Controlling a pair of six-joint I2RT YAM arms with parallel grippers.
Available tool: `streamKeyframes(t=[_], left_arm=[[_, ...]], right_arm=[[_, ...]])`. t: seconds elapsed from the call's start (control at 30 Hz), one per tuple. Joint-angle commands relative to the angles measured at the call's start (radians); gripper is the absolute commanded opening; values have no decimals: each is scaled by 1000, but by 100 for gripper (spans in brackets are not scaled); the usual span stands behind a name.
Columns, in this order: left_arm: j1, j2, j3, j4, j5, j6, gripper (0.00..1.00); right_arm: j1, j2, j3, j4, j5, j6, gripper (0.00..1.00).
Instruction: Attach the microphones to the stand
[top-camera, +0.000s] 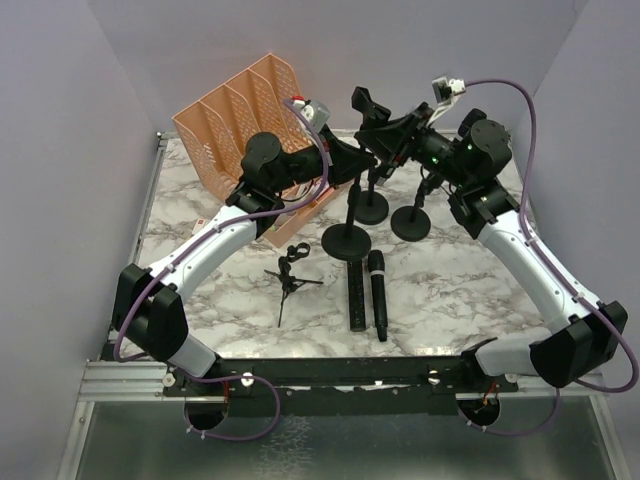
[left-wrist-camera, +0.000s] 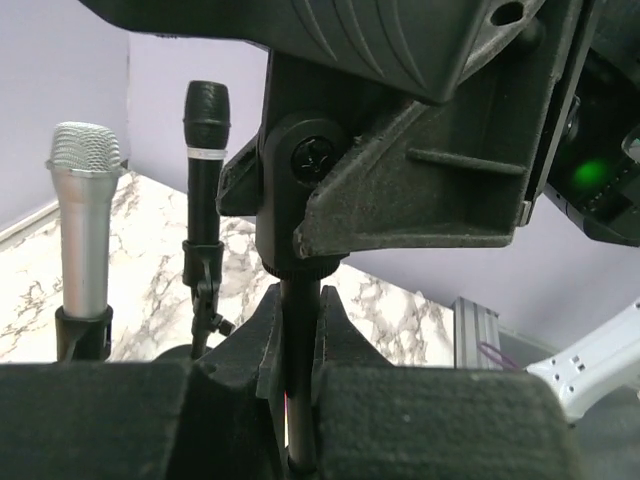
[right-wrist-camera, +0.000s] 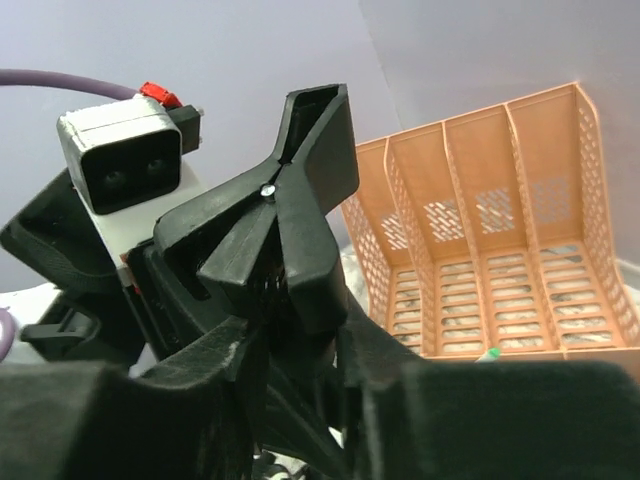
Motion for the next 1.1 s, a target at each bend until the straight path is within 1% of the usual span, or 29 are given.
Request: streamKeyframes(t=[0.0,0.03,0.07,0.13,0.23,0.4,0.5,0.67,0.77,0.87,1.07], left_arm=[[8,1,26,18,23,4,0],[8,-4,23,22,19,2,0],[8,-9,21,26,14,1,0],[8,-18,17,32,4,-9,0],[8,-28,15,44,4,-27,0],[8,-49,13,54,20,-57,0],[8,-59,9,56,37,-70,0],[8,-64,-12,65,35,-102,0],[5,-42,-12,108,49,-162,0],[5,-41,-15,116,44,-182,0],[0,-54,-34,145,39,-218,0]], right_arm=[[8,-102,-80,115,1,57,44],[8,-124,-114,126,10,53,55],[8,-150,-146,127,21,46,61],[8,-194,-198,105,32,28,66],[8,-254,-274,60,-3,1,69],[8,-302,-380,25,-65,-17,69],[8,-268,-393,12,-72,-44,69],[8,-176,-384,50,-98,-62,66],[9,-150,-406,77,-60,-62,62],[9,-123,-410,72,-65,-74,59],[14,-78,-395,69,-19,-82,59]])
